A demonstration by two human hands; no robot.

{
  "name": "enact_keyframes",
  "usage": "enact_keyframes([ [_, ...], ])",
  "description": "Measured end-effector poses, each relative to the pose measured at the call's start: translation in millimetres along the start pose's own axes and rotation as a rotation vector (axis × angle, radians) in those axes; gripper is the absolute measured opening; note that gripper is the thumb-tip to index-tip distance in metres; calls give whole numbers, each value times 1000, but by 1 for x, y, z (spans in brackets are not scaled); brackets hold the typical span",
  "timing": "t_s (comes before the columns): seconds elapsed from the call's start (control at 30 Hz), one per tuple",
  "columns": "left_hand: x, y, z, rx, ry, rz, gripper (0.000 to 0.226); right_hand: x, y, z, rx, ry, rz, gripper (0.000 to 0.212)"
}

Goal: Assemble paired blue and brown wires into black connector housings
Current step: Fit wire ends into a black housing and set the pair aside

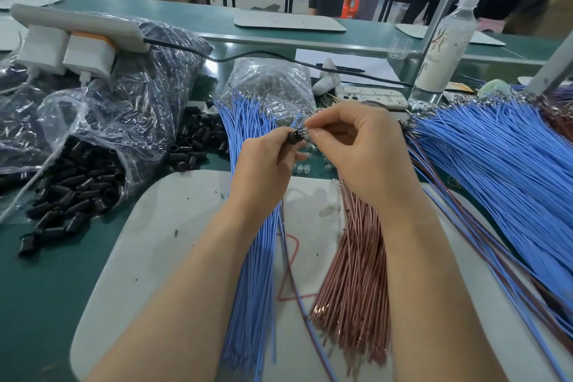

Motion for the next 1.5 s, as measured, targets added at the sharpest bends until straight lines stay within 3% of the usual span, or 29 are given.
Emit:
enact_keyframes([
  [0.37, 0, 3, -2, -56, 52, -243, 13, 4, -7, -1, 48, 52, 268, 15],
  [0.53, 5, 12, -1, -272, 85, 9, 14, 16, 2, -4, 40, -42, 219, 13],
  [0.67, 7, 14, -1, -304, 74, 24, 16, 21, 6, -5, -14, -72, 166, 13],
  [0.87, 9, 14, 0, -299, 45, -59, 16, 26, 5, -5, -55, -91, 118, 14],
  [1.07, 9, 11, 2, -271, 95, 17, 16, 28, -4, -5, -3, -128, -6, 17],
  [1.2, 9, 11, 1, -207, 70, -40, 10, 28, -9, -5, 15, -78, 86, 13],
  [1.5, 13, 13, -1, -65, -28, -52, 18, 22, -9, -3, 38, 0, 138, 11],
])
Point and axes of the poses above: each hand's wrist, its own z-axis away from the middle knuckle, its own y-axis out of the back of the hand, x = y × z, the point moved 2 cm from there along -z, towards the middle knuckle, and after that the axes turned 3 degrees about y, right-handed, at the moved point
